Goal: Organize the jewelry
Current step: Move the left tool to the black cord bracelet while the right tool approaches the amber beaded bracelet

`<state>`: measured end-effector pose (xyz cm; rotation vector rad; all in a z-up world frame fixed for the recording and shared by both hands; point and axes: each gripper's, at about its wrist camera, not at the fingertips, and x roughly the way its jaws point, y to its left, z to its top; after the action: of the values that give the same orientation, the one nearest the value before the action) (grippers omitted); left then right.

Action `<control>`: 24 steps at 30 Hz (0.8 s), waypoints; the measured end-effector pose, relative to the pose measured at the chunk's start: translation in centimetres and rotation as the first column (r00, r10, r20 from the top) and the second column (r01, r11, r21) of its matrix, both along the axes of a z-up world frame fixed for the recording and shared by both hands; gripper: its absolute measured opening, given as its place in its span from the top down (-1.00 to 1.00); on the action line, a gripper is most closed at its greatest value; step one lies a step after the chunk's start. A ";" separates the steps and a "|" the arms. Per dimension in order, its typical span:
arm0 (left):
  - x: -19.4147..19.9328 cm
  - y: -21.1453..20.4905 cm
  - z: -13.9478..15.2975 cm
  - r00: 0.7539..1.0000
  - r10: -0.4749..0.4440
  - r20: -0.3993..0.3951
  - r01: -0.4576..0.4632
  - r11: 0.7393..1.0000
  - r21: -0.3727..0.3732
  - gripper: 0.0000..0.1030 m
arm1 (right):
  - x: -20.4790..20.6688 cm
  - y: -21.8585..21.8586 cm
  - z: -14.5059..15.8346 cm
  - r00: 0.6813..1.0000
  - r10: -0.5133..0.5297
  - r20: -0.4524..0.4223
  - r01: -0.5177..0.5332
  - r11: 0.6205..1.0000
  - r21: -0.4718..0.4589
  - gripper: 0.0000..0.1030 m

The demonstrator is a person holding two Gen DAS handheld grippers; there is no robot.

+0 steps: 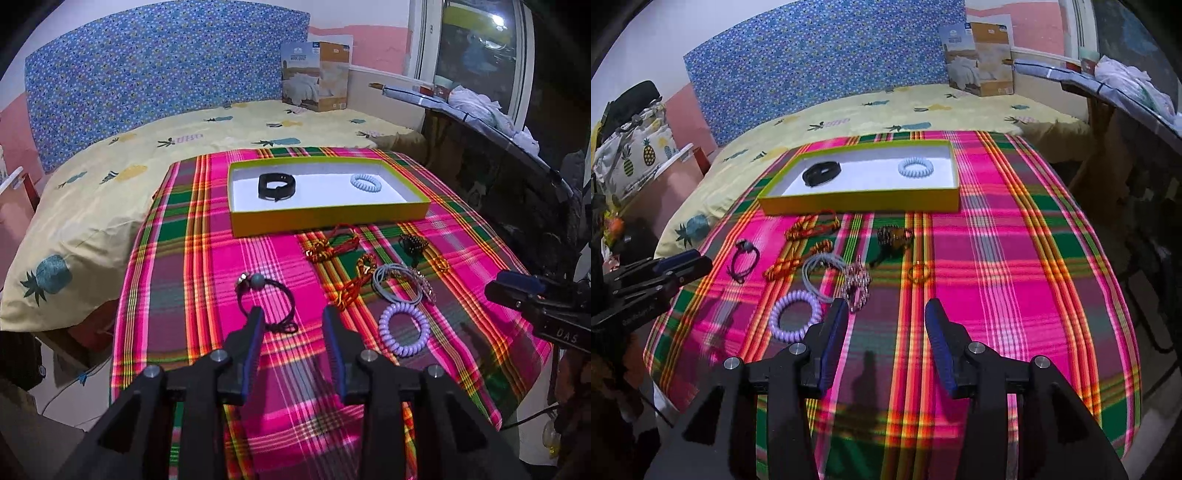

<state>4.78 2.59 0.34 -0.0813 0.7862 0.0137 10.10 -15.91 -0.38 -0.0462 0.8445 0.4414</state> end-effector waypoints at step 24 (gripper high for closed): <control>4.0 3.4 -3.6 0.995 0.076 -0.067 -0.078 0.997 -0.020 0.29 | 3.1 1.0 -1.5 1.000 -0.011 -0.019 0.011 1.000 0.003 0.14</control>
<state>8.77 6.00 -3.23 -0.1332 0.8491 0.0811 13.15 -14.93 -1.84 -0.0351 0.8621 0.4334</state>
